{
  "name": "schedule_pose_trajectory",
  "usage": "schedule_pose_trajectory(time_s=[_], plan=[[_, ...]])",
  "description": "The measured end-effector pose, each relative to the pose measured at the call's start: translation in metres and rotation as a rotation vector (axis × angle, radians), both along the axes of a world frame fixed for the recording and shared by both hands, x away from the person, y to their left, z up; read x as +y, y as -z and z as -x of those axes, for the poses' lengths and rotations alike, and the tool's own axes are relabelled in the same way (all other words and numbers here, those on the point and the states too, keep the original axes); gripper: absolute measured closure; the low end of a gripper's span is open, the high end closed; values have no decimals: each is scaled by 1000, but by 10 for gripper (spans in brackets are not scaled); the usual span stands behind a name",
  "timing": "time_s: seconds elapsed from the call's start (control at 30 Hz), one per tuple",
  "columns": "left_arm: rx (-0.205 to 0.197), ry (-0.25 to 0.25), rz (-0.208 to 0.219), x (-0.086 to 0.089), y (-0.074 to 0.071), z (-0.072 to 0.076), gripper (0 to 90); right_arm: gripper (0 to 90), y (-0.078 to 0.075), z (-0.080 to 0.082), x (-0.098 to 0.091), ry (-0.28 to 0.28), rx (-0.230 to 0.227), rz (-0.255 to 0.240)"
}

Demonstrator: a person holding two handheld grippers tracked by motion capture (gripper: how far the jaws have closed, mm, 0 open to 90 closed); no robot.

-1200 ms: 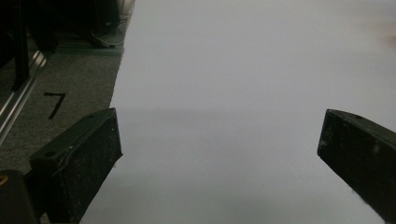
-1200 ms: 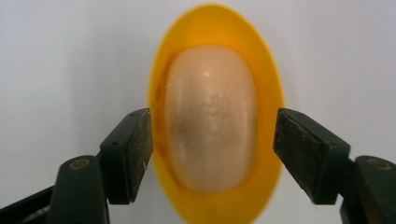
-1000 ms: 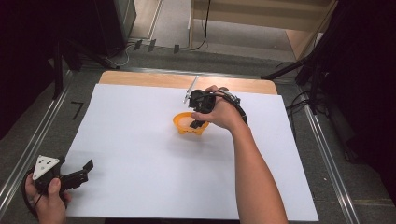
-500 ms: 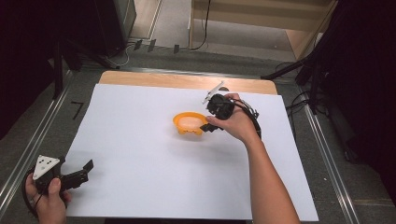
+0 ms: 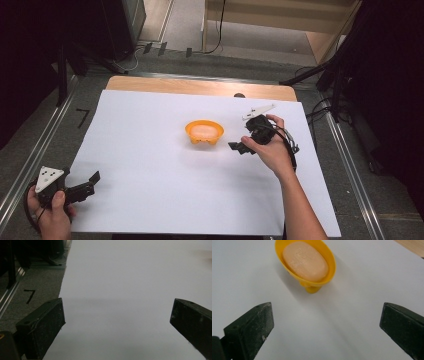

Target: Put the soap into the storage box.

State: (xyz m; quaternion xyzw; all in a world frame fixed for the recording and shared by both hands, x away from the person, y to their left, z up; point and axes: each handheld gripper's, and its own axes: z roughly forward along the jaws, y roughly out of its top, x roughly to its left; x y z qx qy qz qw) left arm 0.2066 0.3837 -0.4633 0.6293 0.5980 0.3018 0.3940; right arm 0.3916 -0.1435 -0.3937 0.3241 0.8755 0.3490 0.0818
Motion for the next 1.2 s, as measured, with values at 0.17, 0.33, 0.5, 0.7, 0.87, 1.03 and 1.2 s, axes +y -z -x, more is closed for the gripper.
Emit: schedule_pose_trajectory(time_s=[0.17,0.33,0.5,0.7,0.87,1.03,1.2], plan=[[0,1,-3,0,0,0,0,0,7,16,-19,57,-11,-39],[3,0,-9,-1,0,0,0,0,16,35,-32,103,-25,-66],[1,1,-9,-1,0,0,0,0,21,47,-41,121,-49,-65],[0,2,-13,-1,0,0,1,0,34,68,-60,160,-64,-83],[-1,2,-14,-1,0,0,1,0,44,81,-73,194,-70,-106],[1,2,-17,-2,0,1,1,0,52,98,-94,237,-89,-148],[0,3,-18,-2,0,1,1,0,57,109,-109,271,-100,-166]])
